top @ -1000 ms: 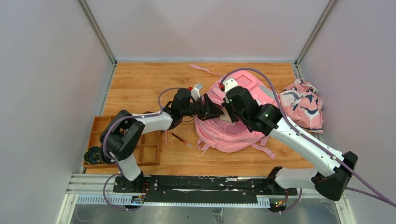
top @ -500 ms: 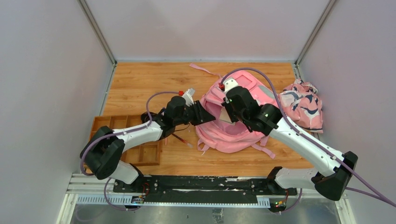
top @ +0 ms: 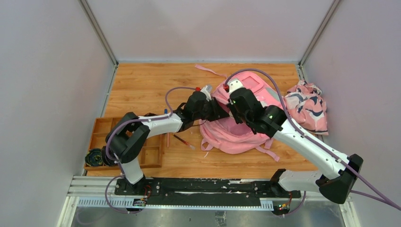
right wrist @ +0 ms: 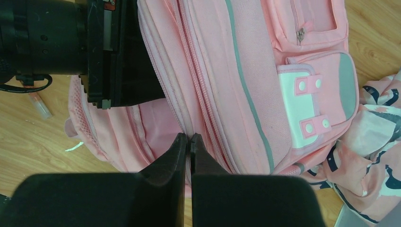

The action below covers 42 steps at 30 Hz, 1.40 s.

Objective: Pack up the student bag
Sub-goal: Place the stationery in the student bag, then adjust the student bag at the center of the board.

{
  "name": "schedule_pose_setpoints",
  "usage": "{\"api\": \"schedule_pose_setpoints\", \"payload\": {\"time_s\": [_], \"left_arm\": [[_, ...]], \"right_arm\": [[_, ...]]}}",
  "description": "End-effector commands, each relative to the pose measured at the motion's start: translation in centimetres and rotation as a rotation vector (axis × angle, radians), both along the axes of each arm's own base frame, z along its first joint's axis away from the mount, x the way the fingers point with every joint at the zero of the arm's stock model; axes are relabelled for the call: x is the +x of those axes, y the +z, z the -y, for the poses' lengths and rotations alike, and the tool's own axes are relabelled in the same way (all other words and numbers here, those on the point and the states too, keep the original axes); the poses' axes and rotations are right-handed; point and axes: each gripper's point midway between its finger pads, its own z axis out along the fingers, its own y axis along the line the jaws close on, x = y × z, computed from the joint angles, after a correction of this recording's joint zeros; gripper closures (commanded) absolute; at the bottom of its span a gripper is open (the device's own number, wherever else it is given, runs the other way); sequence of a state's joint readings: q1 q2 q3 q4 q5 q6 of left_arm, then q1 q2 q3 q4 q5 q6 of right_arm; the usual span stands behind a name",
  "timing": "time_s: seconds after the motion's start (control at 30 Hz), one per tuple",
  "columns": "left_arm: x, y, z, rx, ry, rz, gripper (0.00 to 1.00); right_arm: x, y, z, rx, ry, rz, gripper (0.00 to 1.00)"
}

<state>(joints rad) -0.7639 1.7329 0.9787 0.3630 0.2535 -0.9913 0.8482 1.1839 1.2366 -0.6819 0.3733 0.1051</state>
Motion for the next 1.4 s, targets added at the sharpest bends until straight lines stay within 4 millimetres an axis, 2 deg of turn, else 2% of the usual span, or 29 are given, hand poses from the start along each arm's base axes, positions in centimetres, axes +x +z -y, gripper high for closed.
{"api": "schedule_pose_setpoints", "payload": {"time_s": [0.0, 0.07, 0.13, 0.23, 0.4, 0.43, 0.5, 0.6, 0.63, 0.73, 0.77, 0.8, 0.9, 0.97, 1.07, 1.13, 1.23, 1.3, 1.37], "left_arm": [[0.9, 0.8, 1.9, -0.005, 0.006, 0.053, 0.83], [0.3, 0.8, 1.6, -0.002, -0.009, 0.053, 0.77], [-0.7, 0.7, 0.8, 0.009, -0.026, 0.054, 0.63], [-3.2, 0.8, -1.0, 0.038, -0.075, 0.053, 0.57], [-7.4, 2.1, -4.5, 0.107, -0.170, 0.088, 0.58], [-8.0, 2.7, -5.5, 0.126, -0.176, 0.113, 0.59], [-8.4, 2.5, -7.5, 0.199, -0.169, 0.143, 0.59], [-6.9, 2.0, -10.9, 0.269, -0.083, 0.140, 0.58], [-6.1, 2.1, -11.9, 0.263, -0.047, 0.132, 0.56], [-3.1, 2.5, -14.2, 0.266, 0.067, 0.131, 0.45], [-2.2, 2.7, -14.4, 0.278, 0.090, 0.146, 0.44], [-1.3, 3.0, -14.6, 0.293, 0.109, 0.164, 0.44], [1.4, 3.6, -13.9, 0.305, 0.128, 0.199, 0.44], [3.3, 3.9, -12.8, 0.291, 0.133, 0.198, 0.44], [6.0, 3.5, -11.6, 0.277, 0.158, 0.179, 0.44], [7.6, 3.6, -10.7, 0.250, 0.170, 0.184, 0.44], [8.8, 2.5, -9.3, 0.227, 0.146, 0.161, 0.44], [8.8, 1.9, -8.4, 0.209, 0.107, 0.144, 0.44], [8.3, 1.1, -8.0, 0.200, 0.077, 0.124, 0.45]], "right_arm": [[-0.1, 2.6, -0.6, 0.079, 0.006, 0.050, 1.00], [-0.1, 2.3, -0.5, 0.065, 0.002, 0.047, 1.00], [0.0, 2.0, -0.1, 0.045, -0.005, 0.050, 1.00], [0.0, 1.7, 0.2, 0.030, -0.007, 0.052, 1.00], [-1.0, -0.4, 0.1, -0.001, 0.060, 0.004, 1.00], [-1.4, -1.0, -0.2, -0.004, 0.096, -0.013, 1.00], [-2.8, -2.6, -0.7, -0.009, 0.180, -0.061, 1.00], [-4.9, -5.5, -0.8, -0.006, 0.246, -0.161, 1.00], [-5.4, -6.3, -0.6, -0.003, 0.227, -0.192, 0.91], [-6.3, -6.9, -0.1, 0.030, 0.172, -0.246, 0.44], [-6.3, -6.7, 0.2, 0.036, 0.148, -0.240, 0.34], [-6.2, -6.0, 0.9, 0.042, 0.112, -0.214, 0.28], [-4.9, -3.3, 4.6, 0.062, -0.078, -0.084, 0.25], [-4.3, -1.9, 7.7, 0.113, -0.224, -0.012, 0.28], [-4.0, -2.2, 12.6, 0.212, -0.464, 0.001, 0.41], [-4.2, -3.1, 14.8, 0.271, -0.576, -0.025, 0.48], [-4.3, -3.8, 15.7, 0.345, -0.625, -0.057, 0.51], [-4.2, -4.9, 16.8, 0.316, -0.676, -0.072, 0.46], [-3.6, -6.4, 16.8, 0.315, -0.686, -0.128, 0.44]]}}
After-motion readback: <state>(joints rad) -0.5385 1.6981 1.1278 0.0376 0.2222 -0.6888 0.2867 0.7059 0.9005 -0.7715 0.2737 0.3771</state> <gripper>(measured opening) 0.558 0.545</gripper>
